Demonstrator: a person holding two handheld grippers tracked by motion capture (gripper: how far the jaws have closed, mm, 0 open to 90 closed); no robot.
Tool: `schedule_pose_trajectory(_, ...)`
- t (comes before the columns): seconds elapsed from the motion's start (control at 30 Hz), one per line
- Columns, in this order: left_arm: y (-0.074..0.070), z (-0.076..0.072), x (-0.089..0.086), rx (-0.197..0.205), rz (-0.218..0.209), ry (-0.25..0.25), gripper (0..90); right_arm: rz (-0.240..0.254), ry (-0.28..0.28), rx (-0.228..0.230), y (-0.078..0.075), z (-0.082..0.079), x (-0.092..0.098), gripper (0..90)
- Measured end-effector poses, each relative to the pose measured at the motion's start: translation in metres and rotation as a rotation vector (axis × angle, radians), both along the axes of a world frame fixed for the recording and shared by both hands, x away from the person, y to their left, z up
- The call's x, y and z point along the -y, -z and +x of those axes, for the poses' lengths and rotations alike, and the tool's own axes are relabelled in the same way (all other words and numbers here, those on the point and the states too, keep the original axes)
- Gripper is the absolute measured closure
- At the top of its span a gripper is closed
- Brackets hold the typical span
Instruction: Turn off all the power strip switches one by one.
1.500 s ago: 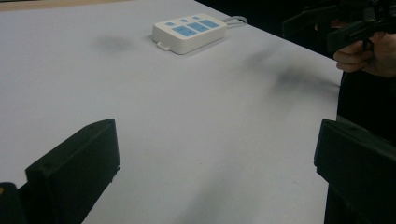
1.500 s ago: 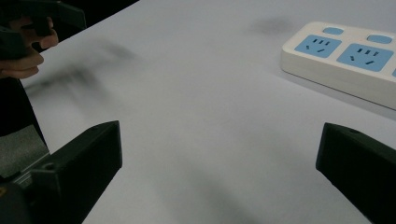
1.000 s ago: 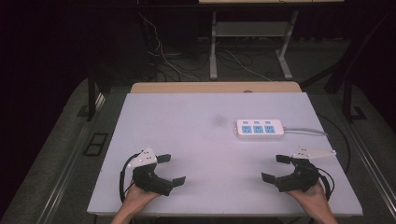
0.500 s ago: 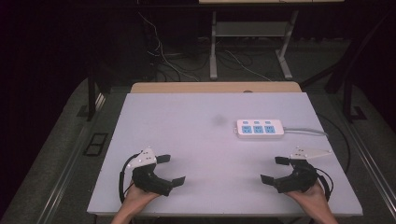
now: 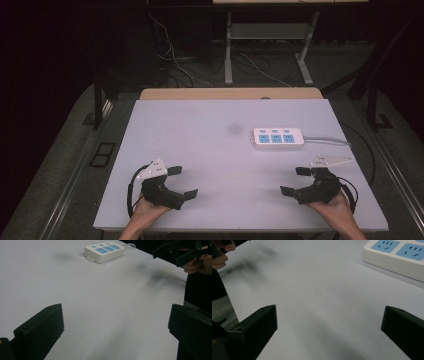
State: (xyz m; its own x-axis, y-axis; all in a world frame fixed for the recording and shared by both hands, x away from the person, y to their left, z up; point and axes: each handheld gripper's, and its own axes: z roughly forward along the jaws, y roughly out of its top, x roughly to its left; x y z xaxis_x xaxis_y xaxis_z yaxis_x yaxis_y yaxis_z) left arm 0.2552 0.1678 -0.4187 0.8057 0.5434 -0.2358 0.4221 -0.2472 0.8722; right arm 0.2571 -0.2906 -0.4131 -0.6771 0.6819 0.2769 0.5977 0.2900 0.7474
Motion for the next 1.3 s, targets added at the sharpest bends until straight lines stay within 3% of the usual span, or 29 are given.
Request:
schedule_pose_trajectory(0.8, 0.002, 0.002, -0.002, -0.006, -0.003, -0.011, 0.0, -0.036, -0.042, -0.008, -0.028, 0.023, 0.004, 0.1)
schedule_pose_trajectory(1.3, 0.003, 0.002, -0.002, -0.015, -0.005, -0.012, 0.0, -0.059, -0.047, -0.012, -0.046, 0.048, 0.013, 0.1)
